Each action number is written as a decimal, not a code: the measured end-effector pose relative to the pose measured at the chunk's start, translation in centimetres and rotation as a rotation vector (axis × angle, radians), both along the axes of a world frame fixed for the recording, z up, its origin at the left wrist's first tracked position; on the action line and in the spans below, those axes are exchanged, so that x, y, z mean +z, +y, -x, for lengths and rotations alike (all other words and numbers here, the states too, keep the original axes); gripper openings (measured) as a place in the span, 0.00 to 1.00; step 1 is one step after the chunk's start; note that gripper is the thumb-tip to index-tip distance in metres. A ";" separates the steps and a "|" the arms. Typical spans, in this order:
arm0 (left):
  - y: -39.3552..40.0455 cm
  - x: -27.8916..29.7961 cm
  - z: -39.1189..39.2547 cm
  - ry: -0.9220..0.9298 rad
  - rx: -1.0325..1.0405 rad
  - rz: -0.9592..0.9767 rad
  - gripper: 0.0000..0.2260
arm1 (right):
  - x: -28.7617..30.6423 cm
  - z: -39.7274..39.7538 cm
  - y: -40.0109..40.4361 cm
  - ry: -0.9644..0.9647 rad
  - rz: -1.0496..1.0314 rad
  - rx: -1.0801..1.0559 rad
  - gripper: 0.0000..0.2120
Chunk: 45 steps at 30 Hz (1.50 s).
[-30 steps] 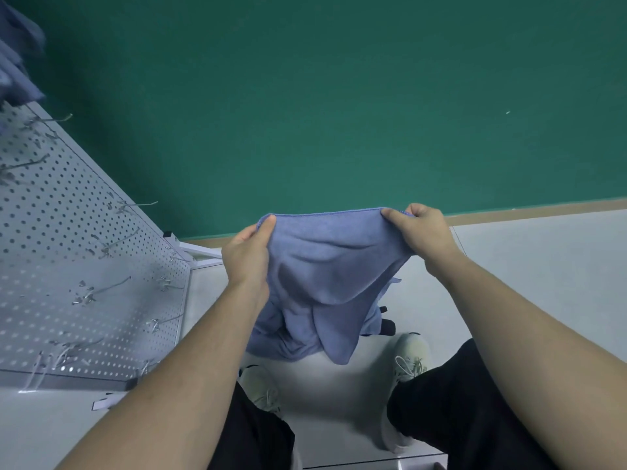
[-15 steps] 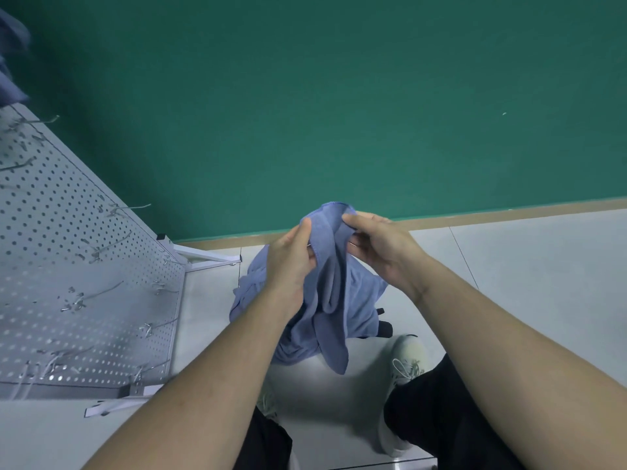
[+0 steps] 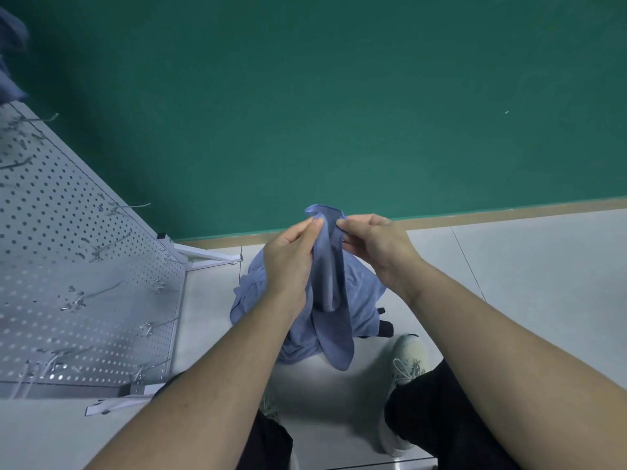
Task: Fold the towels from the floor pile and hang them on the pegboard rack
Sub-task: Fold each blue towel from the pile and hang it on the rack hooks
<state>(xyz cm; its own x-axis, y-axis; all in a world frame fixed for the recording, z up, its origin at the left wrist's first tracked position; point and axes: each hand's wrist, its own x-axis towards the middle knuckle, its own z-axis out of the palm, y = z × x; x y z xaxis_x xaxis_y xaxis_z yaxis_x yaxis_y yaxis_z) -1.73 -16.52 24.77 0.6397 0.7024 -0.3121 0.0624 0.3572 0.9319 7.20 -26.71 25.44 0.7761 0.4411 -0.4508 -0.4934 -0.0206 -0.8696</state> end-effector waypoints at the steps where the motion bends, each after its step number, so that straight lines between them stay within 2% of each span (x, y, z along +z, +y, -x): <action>1: -0.1 0.0 0.0 -0.004 -0.005 -0.002 0.05 | 0.0 0.1 0.1 0.029 -0.018 0.011 0.05; 2: -0.1 0.0 0.0 -0.004 -0.007 -0.008 0.06 | 0.0 0.2 0.1 0.055 -0.040 0.023 0.09; 4: -0.2 0.0 0.0 -0.005 -0.007 -0.042 0.06 | 0.3 0.5 0.2 0.094 -0.090 0.038 0.11; 9: -0.3 0.1 0.0 -0.019 -0.031 -0.184 0.05 | 0.8 0.9 0.3 0.206 -0.156 0.036 0.05; 17: -0.1 0.1 0.1 -0.037 0.059 -0.152 0.06 | 0.9 1.2 0.4 0.244 -0.188 0.030 0.02; 24: -0.6 0.1 0.3 -0.015 -0.113 -0.216 0.05 | 1.2 1.2 0.2 0.271 -0.227 0.025 0.04; 27: -0.6 0.3 0.4 -0.063 -0.183 -0.177 0.07 | 1.7 1.0 -0.1 0.287 -0.257 0.057 0.05; 31: -0.4 -0.1 0.4 -0.046 -0.160 -0.183 0.06 | 2.5 1.3 -0.7 0.226 -0.215 0.155 0.07; 37: -0.2 -0.7 0.1 -0.004 -0.177 -0.047 0.04 | 2.8 1.1 -1.4 0.000 -0.026 0.262 0.11; 40: 0.4 -0.8 0.0 -0.010 -0.197 0.014 0.04 | 2.8 1.1 -1.3 -0.006 -0.025 0.239 0.07; 43: 0.8 -0.6 0.0 -0.004 -0.255 0.035 0.02 | 3.0 0.7 -1.5 0.028 -0.060 0.220 0.09; 45: 0.9 -0.4 0.1 -0.008 -0.300 0.044 0.05 | 2.8 0.4 -1.7 -0.035 -0.047 0.227 0.08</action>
<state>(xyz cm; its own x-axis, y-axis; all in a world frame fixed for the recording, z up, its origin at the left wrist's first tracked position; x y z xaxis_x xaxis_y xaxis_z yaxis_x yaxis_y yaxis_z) -1.82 -15.64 24.38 0.8192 0.4678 -0.3319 0.1638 0.3637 0.9170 6.79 -28.44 28.21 0.6697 0.6258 -0.3998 -0.4500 -0.0863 -0.8888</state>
